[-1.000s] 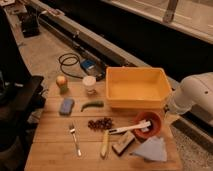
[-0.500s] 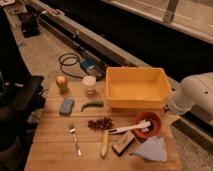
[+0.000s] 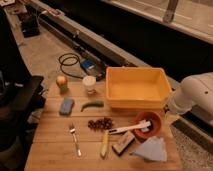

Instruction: Wipe table surface with sponge

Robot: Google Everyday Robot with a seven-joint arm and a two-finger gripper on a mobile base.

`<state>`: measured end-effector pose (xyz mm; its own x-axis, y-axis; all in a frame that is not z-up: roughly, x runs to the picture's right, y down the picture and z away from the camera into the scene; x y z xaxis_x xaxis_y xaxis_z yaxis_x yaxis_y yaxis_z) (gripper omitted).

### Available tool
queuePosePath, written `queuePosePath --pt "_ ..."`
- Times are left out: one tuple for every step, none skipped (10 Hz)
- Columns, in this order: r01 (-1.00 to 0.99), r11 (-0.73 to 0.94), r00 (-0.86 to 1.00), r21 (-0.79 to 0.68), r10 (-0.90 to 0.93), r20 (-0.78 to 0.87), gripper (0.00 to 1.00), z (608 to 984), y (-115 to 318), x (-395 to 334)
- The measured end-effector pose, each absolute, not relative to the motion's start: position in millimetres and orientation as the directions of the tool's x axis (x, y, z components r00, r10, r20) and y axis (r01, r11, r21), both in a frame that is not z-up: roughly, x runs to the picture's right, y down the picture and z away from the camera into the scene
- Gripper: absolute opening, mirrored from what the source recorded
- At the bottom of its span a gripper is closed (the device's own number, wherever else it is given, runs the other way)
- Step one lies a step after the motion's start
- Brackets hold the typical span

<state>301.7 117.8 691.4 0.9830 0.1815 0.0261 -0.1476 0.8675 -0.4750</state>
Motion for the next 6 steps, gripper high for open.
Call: queuePosePath --pt "-0.148 0.867 0.983 -0.475 0.182 0.026 0.68 691.4 117.8 301.7" --pt "-0.148 0.867 0.983 -0.475 0.181 0.026 0.68 691.4 117.8 301.6" --pt "-0.145 0.868 0.984 -0.475 0.177 0.025 0.68 691.3 118.1 301.6" --pt "-0.116 0.877 0.989 -0.467 0.146 0.030 0.68 691.6 113.6 299.9" --pt "-0.067 0.886 0.993 -0.459 0.101 0.052 0.68 690.6 105.2 293.0" --pt "0.010 0.895 0.996 -0.446 0.031 0.084 0.68 688.4 94.5 279.7"
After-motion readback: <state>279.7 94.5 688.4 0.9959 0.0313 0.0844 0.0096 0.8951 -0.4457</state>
